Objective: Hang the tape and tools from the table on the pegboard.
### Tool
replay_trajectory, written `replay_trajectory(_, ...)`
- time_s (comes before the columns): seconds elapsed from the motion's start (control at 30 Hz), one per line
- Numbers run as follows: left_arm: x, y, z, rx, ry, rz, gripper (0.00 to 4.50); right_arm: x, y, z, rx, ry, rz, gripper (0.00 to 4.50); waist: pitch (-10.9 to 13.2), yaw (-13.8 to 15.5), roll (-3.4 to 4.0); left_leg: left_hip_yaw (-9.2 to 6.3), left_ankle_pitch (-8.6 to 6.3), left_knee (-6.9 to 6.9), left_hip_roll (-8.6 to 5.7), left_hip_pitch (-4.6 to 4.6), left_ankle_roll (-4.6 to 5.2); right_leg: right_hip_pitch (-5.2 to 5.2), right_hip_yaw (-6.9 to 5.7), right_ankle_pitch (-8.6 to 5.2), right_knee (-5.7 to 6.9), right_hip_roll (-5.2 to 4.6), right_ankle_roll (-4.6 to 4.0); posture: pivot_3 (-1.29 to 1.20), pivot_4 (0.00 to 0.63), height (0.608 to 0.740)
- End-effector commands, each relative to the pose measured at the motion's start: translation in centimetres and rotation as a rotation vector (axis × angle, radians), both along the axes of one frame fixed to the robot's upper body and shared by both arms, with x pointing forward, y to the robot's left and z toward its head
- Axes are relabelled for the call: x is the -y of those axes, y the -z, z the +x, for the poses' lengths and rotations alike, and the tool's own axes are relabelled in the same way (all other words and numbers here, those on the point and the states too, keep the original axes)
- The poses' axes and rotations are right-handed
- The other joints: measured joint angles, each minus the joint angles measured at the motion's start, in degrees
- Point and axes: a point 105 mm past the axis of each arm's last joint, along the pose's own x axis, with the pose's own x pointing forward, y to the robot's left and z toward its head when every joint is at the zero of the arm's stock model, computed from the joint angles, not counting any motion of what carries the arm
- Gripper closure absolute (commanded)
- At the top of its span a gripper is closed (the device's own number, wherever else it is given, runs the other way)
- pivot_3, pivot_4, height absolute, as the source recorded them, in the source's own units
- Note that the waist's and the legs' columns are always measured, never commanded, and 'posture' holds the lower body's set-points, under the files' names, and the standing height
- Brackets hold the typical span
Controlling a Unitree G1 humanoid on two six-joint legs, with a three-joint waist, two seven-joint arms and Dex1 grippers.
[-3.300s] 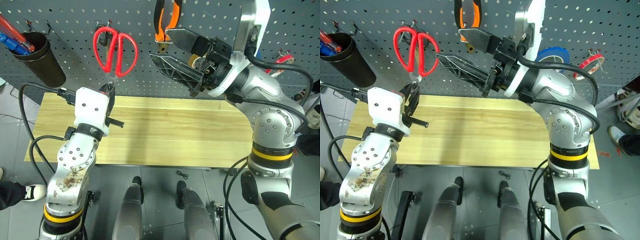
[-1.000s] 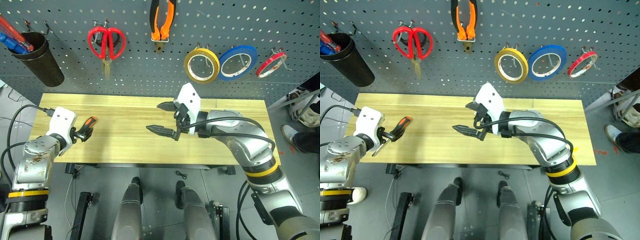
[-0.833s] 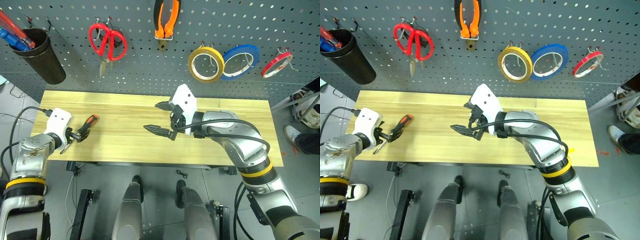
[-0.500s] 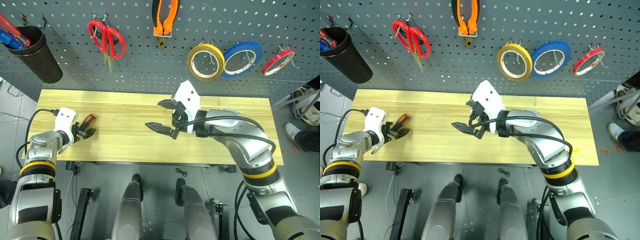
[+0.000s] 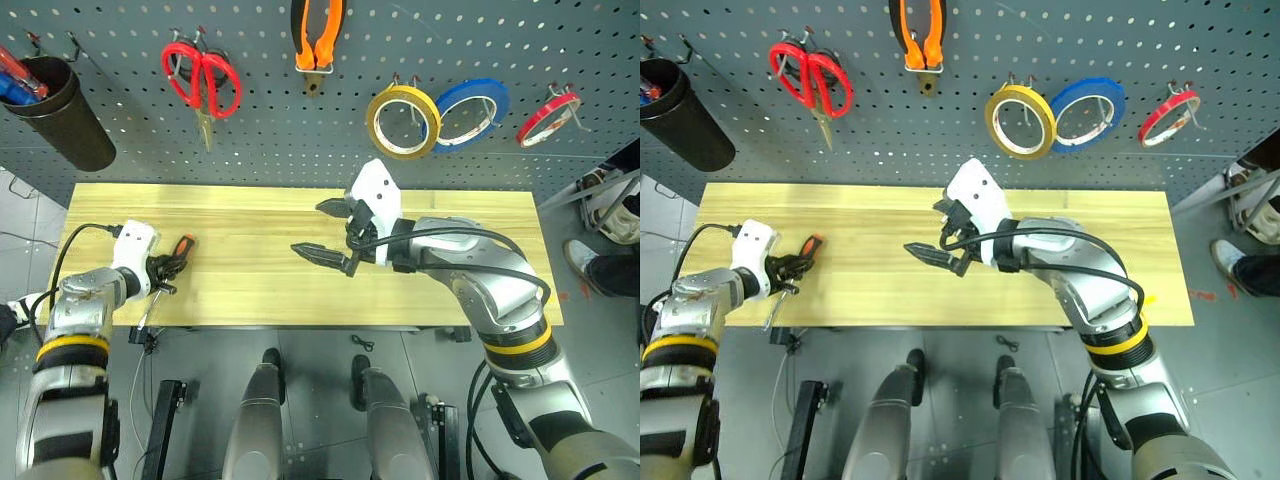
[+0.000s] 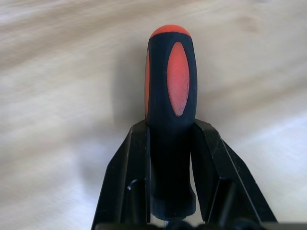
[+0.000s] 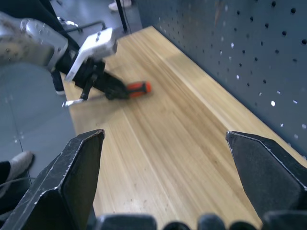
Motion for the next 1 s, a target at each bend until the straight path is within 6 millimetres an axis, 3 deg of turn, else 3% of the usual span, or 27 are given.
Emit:
replay_trajectory(0.03,2.4,-4.6,-1.7,0.182,0.013,0.044,3.83,0.4,-3.7,-2.0,0.060,-0.115,0.184,0.00,-0.01,0.12,-0.01,-0.01,0.00,-0.01,0.00,0.00,0.00,0.00,0.00,0.02,-0.03,-0.01,-0.02,0.19,0.456,0.740)
replay_trajectory(0.17,4.9,-9.8,-3.5,0.409,-0.038,0.107,3.83,0.8,-7.0,-3.3,0.041,-0.250,0.359,0.00,-0.02,0.84,-0.03,-0.05,0.02,-0.05,0.01,0.00,-0.04,0.00,-0.04,0.01,-0.03,0.02,0.01,0.24,0.418,0.740)
replay_trajectory(0.3,7.3,-17.0,-5.8,0.693,-0.086,0.184,3.83,1.4,-11.1,-3.8,0.029,-0.332,0.493,0.00,-0.15,1.83,-0.10,-0.07,0.13,-0.02,0.03,-0.01,-0.16,0.04,-0.03,0.18,-0.12,0.06,0.12,0.30,0.370,0.740)
replay_trajectory(0.37,7.3,-21.4,-7.0,0.860,-0.147,0.249,3.83,1.4,-12.9,-3.8,0.049,-0.356,0.533,0.00,-0.26,2.21,-0.19,-0.07,0.15,-0.03,0.03,-0.01,-0.18,0.04,-0.04,0.22,-0.14,0.09,0.10,0.32,0.346,0.740)
replay_trajectory(0.6,6.4,-31.7,-8.1,1.218,-0.308,0.331,3.83,0.8,-16.6,-3.6,0.146,-0.376,0.636,0.00,-1.34,3.85,-0.47,-0.13,0.27,-0.52,0.08,0.02,-0.34,-0.03,-0.08,0.30,-0.36,0.25,-0.01,0.36,0.294,0.740)
replay_trajectory(0.7,6.7,-34.1,-6.5,1.277,-0.296,0.296,3.83,0.4,-17.3,-3.3,0.182,-0.359,0.655,0.00,-2.01,4.94,-0.53,-0.13,0.34,-0.64,0.08,0.00,-0.46,-0.06,-0.12,0.35,-0.38,0.27,-0.10,0.35,0.289,0.740)
replay_trajectory(0.83,6.9,-35.8,-3.6,1.330,-0.267,0.208,3.83,0.1,-17.5,-3.0,0.214,-0.332,0.653,0.00,-2.63,6.35,-0.57,-0.11,0.35,-0.74,0.08,-0.02,-0.47,-0.01,-0.18,0.47,-0.36,0.26,-0.29,0.30,0.267,0.740)
replay_trajectory(1.0,4.9,-36.2,-1.2,1.336,-0.338,0.110,3.83,0.4,-17.4,-2.7,0.236,-0.283,0.627,0.00,-2.80,6.80,-0.65,-0.12,0.41,-0.74,0.08,-0.09,-0.56,-0.01,-0.26,0.57,-0.35,0.26,-0.40,0.26,0.271,0.740)
